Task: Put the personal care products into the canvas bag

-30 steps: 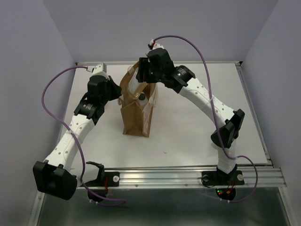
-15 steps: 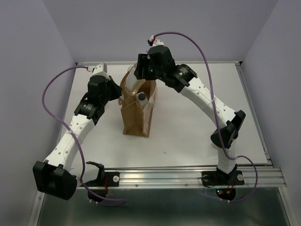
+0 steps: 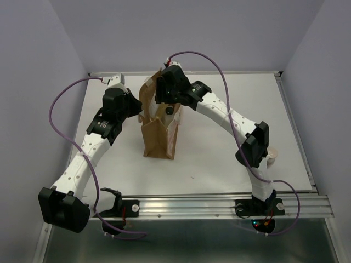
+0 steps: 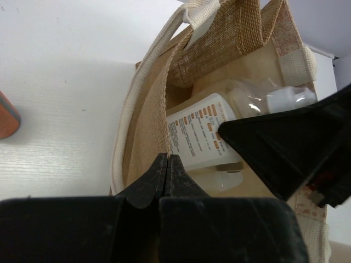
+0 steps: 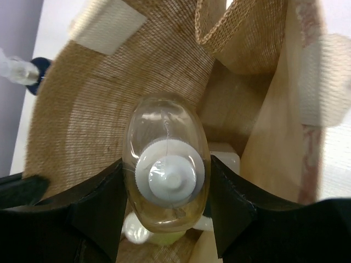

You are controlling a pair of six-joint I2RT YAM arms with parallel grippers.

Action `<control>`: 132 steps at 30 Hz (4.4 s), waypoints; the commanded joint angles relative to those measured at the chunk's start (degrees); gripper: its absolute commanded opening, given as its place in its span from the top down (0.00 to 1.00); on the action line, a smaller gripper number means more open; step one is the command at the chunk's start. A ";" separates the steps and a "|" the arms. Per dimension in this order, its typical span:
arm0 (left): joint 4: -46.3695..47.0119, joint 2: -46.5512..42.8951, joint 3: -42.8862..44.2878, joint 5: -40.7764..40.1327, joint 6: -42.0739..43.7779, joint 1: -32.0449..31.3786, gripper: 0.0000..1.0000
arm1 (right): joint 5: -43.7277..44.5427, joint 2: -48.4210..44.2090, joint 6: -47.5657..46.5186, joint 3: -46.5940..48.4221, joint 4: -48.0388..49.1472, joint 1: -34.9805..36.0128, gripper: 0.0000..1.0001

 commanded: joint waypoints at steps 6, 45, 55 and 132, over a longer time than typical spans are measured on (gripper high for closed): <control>2.18 -1.36 -0.75 0.66 1.32 -0.45 1.00 | -2.23 3.75 3.20 4.01 5.17 1.72 0.99; 2.79 -1.44 -1.01 2.51 1.14 -0.54 1.00 | 2.07 8.95 -0.40 9.90 1.73 6.48 0.09; 2.70 0.05 -0.75 2.77 1.32 -0.54 1.00 | 7.78 -0.70 -10.42 12.28 5.24 6.48 0.00; 2.09 4.53 -1.10 3.48 1.85 -0.89 1.00 | 14.12 -52.84 18.92 -66.03 -33.52 -45.47 0.00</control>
